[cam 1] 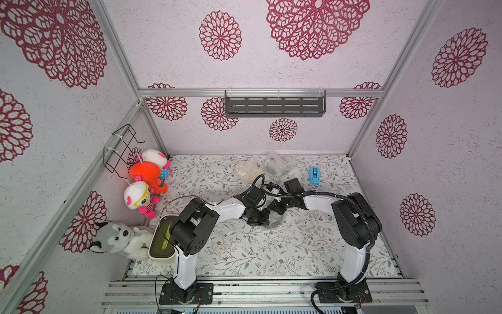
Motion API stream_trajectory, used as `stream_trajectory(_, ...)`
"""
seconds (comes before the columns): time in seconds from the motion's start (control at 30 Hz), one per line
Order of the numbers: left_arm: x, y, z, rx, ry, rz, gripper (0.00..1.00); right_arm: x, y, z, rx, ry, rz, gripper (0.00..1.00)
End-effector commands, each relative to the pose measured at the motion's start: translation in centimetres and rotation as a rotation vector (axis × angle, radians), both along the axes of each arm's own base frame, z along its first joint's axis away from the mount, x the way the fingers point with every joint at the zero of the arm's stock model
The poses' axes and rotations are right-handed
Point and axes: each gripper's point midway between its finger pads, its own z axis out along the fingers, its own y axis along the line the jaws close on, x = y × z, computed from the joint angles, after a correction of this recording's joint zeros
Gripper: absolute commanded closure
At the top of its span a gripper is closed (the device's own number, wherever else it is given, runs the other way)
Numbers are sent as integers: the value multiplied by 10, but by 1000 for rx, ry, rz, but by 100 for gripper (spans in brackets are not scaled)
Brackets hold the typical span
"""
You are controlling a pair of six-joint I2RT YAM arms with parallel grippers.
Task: Wrap dinner plates in bubble wrap
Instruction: Stick the tape on the bubble wrap.
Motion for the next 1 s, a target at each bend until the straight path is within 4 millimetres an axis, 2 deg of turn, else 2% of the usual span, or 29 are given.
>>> stream_trajectory(0.0, -6, 2, 3, 21, -19, -19, 100, 11, -9, 8, -70, -125, -27, 72)
stream_trajectory(0.17, -6, 1, 3, 18, -18, -21, 100, 16, -10, 20, -64, -165, -33, 58)
stream_trajectory(0.37, -6, 2, 4, 22, -22, -17, 100, 14, -1, 36, 44, -48, -42, 54)
stream_trajectory(0.57, -6, 1, 4, 19, -22, -21, 100, 21, -8, 52, 177, 112, -129, 49)
stream_trajectory(0.7, -6, 1, 4, 18, -22, -21, 100, 26, -15, 56, 194, 152, -183, 48)
stream_trajectory(0.77, -6, 2, 4, 20, -22, -19, 100, 33, -22, 67, 230, 175, -255, 52)
stream_trajectory(0.8, -6, 2, 4, 21, -21, -19, 100, 35, -24, 75, 258, 191, -285, 57)
stream_trajectory(0.83, -5, 2, 5, 19, -23, -17, 100, 32, -23, 82, 295, 222, -296, 70)
stream_trajectory(0.93, -6, 2, 4, 23, -20, -19, 100, 5, -10, 93, 375, 319, -240, 96)
stream_trajectory(0.97, -6, 2, 4, 24, -21, -20, 100, -4, -5, 90, 384, 346, -226, 100)
